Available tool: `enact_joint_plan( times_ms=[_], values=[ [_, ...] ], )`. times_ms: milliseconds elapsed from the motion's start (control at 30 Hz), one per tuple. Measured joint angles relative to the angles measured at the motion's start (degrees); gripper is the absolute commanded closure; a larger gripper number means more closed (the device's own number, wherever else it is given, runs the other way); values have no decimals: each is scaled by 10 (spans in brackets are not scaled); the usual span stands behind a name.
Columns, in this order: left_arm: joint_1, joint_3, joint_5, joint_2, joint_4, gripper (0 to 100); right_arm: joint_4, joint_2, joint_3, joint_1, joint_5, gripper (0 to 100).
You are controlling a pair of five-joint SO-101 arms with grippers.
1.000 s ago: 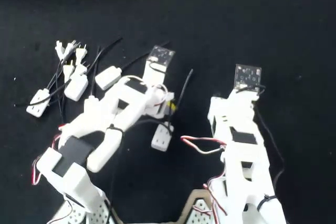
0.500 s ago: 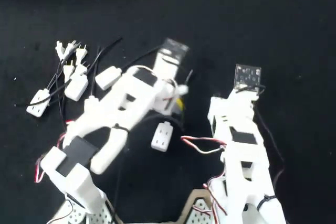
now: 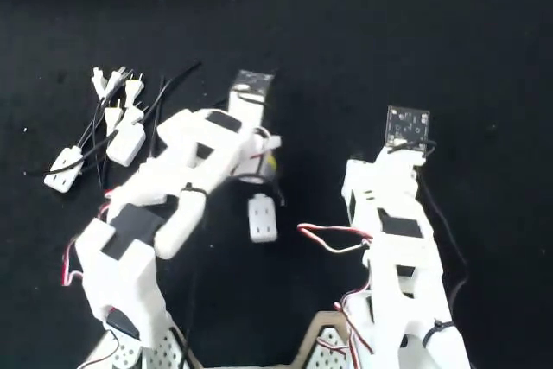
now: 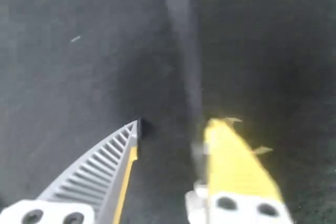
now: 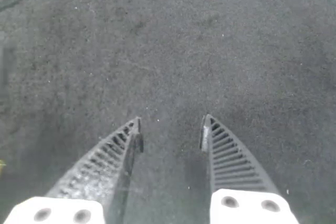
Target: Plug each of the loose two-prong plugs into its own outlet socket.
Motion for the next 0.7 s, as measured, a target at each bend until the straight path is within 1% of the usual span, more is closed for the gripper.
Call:
enact_joint_plan(
  times_ms=[167,300,400,567,633,700],
  values=[
    [-47,19,73,-30,40,894,0,0,0,0,0,828],
    [-76,57,84,-66,59,805,0,0,0,0,0,828],
    [-95,62,53,-100,77,745,0,0,0,0,0,828],
    [-131,63,-10,-154,93,740,0,0,0,0,0,828],
    [-151,69,-54,-178,100,740,0,0,0,0,0,828],
    [-169,78,-112,-196,131,740,0,0,0,0,0,828]
  ],
)
